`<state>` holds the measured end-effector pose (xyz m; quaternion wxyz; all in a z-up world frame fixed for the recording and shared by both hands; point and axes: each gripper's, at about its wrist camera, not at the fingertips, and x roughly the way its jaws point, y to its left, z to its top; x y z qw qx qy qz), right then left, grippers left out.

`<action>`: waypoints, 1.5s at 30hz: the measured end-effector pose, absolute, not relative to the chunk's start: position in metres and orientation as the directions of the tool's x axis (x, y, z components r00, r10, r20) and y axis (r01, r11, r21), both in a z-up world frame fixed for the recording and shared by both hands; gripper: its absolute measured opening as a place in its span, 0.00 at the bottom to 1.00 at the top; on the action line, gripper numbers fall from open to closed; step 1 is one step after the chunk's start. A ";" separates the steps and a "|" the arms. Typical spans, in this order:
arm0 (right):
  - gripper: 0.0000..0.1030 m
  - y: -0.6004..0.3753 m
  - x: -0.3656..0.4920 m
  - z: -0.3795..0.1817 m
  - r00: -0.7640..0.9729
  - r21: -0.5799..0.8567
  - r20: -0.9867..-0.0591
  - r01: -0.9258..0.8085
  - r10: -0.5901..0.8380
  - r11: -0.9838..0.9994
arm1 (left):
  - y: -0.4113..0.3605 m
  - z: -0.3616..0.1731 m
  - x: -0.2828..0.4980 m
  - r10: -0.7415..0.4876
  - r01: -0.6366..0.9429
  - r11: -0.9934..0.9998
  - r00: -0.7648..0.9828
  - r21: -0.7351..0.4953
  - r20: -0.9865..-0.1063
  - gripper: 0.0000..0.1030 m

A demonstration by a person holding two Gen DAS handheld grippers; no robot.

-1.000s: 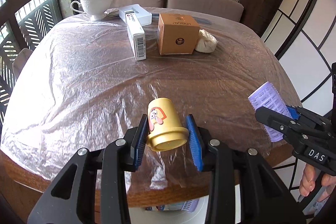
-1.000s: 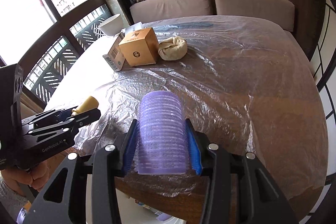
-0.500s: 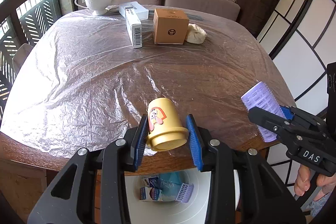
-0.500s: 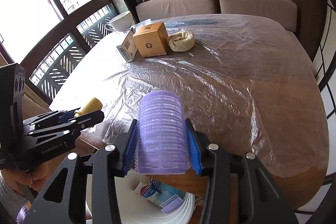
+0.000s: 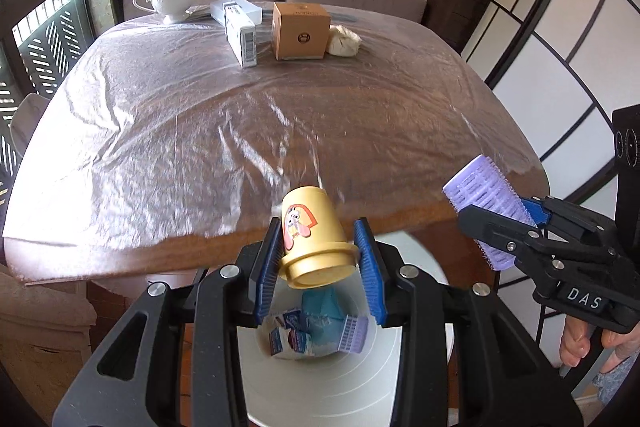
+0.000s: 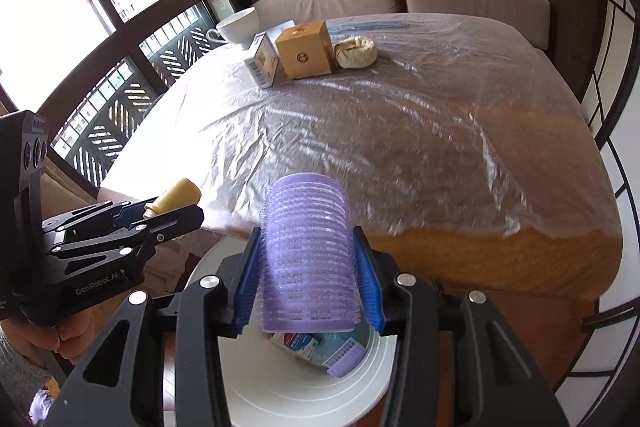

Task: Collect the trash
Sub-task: 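Carry the yellow cup and purple curler over the white bin with both tools, then open the left tool to drop the yellow cup while the right tool releases the curler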

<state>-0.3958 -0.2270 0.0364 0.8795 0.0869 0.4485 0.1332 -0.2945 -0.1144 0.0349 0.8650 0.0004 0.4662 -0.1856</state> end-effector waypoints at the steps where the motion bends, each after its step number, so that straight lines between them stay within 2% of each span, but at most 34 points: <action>1: 0.42 -0.225 -0.399 0.035 0.559 0.273 -0.769 -0.154 0.311 0.950 | -0.113 0.033 -0.299 -0.322 0.327 0.929 0.489 -0.171 -0.811 0.37; 21: 0.42 -0.203 -0.451 -0.012 0.456 0.262 -0.842 -0.117 0.286 0.958 | -0.096 -0.006 -0.344 -0.324 0.377 0.910 0.381 -0.174 -0.866 0.37; 45: 0.42 -0.187 -0.444 -0.069 0.326 0.240 -0.909 -0.105 0.261 0.965 | -0.094 -0.063 -0.343 -0.262 0.408 0.903 0.282 -0.132 -0.923 0.37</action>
